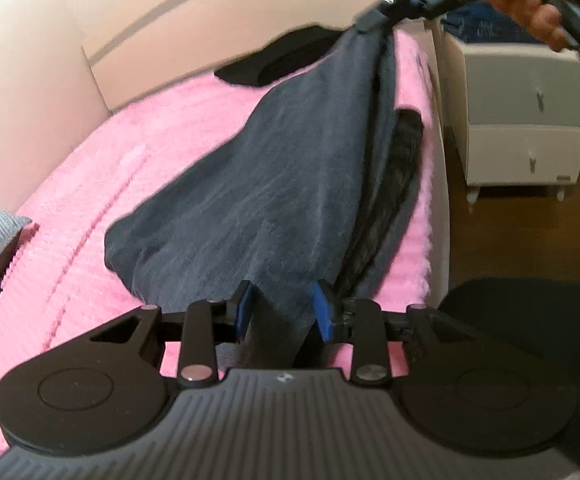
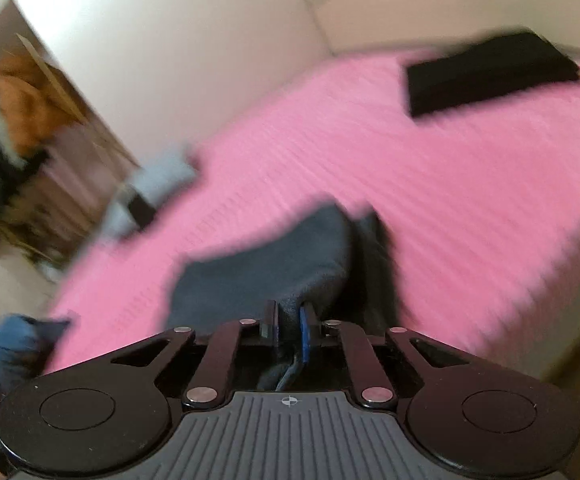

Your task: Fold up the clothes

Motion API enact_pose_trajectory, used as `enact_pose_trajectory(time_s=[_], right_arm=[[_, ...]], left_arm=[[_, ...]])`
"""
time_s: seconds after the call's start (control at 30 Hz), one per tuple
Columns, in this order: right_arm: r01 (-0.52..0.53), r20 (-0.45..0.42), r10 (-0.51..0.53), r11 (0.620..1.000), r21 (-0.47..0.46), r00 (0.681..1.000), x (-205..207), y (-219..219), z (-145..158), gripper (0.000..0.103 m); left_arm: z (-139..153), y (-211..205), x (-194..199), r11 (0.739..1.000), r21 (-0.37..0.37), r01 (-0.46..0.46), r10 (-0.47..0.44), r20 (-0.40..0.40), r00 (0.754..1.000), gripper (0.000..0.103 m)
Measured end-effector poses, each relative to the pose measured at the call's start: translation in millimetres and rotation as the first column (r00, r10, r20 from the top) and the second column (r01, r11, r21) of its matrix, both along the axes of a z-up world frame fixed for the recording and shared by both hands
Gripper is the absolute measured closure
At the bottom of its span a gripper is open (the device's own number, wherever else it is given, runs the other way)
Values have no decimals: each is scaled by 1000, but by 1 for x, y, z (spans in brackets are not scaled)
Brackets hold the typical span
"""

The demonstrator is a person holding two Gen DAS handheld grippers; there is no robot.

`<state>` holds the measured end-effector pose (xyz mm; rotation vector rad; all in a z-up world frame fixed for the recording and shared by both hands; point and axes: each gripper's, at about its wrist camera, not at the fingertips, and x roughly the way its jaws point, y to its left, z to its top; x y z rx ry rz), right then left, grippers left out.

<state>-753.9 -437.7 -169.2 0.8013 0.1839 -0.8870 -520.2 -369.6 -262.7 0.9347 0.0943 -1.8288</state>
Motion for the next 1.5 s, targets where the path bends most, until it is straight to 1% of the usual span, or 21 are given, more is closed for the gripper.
enact_pose_trajectory(time_s=[0.1, 0.17, 0.2, 0.27, 0.33, 0.43, 0.47, 0.53, 0.57, 0.7, 0.77, 0.8, 0.87, 0.93, 1.0, 1.1, 1.17, 1.3, 1.37, 1.43, 1.5], right_arm=[[-11, -80, 6, 998, -63, 997, 5, -4, 3, 96], [7, -155, -2, 999, 31, 988, 2, -11, -32, 96], [20, -163, -6, 996, 88, 987, -3, -15, -52, 95], [28, -74, -19, 992, 120, 997, -21, -12, -77, 95], [38, -46, -32, 992, 122, 998, -28, -9, -78, 91], [25, -143, -23, 1000, 9, 989, -15, 5, -54, 88], [13, -161, -17, 1000, -27, 987, -9, 9, -48, 82], [-23, -178, 8, 996, -82, 984, 2, 14, -43, 52], [-39, -200, 25, 997, -68, 979, 7, 12, -49, 36], [-42, -284, 40, 999, -1, 958, 21, 3, -70, 35], [-47, -341, 18, 996, -77, 940, 26, 15, -61, 35], [-82, -412, 14, 986, -148, 911, 34, 24, -55, 35], [-213, -578, 11, 935, -285, 816, 55, 47, -47, 35], [-361, -686, 36, 869, -337, 727, 75, 66, -49, 35], [-497, -760, 93, 806, -322, 643, 95, 76, -59, 35], [-664, -870, 136, 703, -252, 474, 126, 83, -86, 35], [-740, -921, 125, 639, -211, 370, 141, 87, -104, 35], [-832, -980, 47, 537, -140, 195, 158, 88, -127, 32], [-860, -991, 1, 498, -113, 131, 161, 88, -133, 20], [-883, -996, -47, 461, -85, 71, 164, 89, -138, 18], [-886, -997, -48, 456, -82, 67, 164, 86, -139, 18]], left_arm=[[-3, -5, -5, 1000, 19, 4, -4, 11, 1000, 74], [-8, -8, -7, 999, 38, 9, -10, 22, 1000, 74], [-9, -7, -7, 999, 37, 15, -16, 26, 1000, 74], [-10, -5, -8, 999, 38, 22, -23, 35, 999, 73], [-3, -3, -5, 999, 51, 16, -16, 14, 1000, 71], [7, 1, 4, 999, 35, -3, 5, -47, 999, 71], [8, 1, 6, 999, 34, -16, 18, -52, 998, 71], [0, -1, 8, 998, 57, -30, 33, -40, 999, 70], [-8, -4, 8, 996, 83, -31, 32, -19, 999, 70], [-15, 4, 4, 999, 49, 1, -3, 54, 999, 65], [-9, 9, 9, 999, 43, -18, 16, 34, 999, 65], [-7, 13, 9, 999, 26, -18, 16, 47, 999, 65], [-6, 22, 9, 1000, -8, -12, 13, 79, 997, 65], [-6, 27, 7, 999, -36, -4, 8, 102, 995, 61], [-6, 32, 3, 998, -62, 11, -4, 116, 993, 52], [-9, 38, -4, 994, -96, 44, -30, 148, 988, 37], [-12, 41, -9, 992, -110, 67, -47, 174, 984, 32], [-19, 41, -19, 987, -123, 102, -73, 221, 972, 24], [-24, 40, -25, 984, -129, 122, -88, 242, 966, 23], [-26, 39, -33, 981, -142, 136, -97, 255, 962, 19], [-27, 35, -36, 980, -148, 135, -94, 256, 962, 19]])
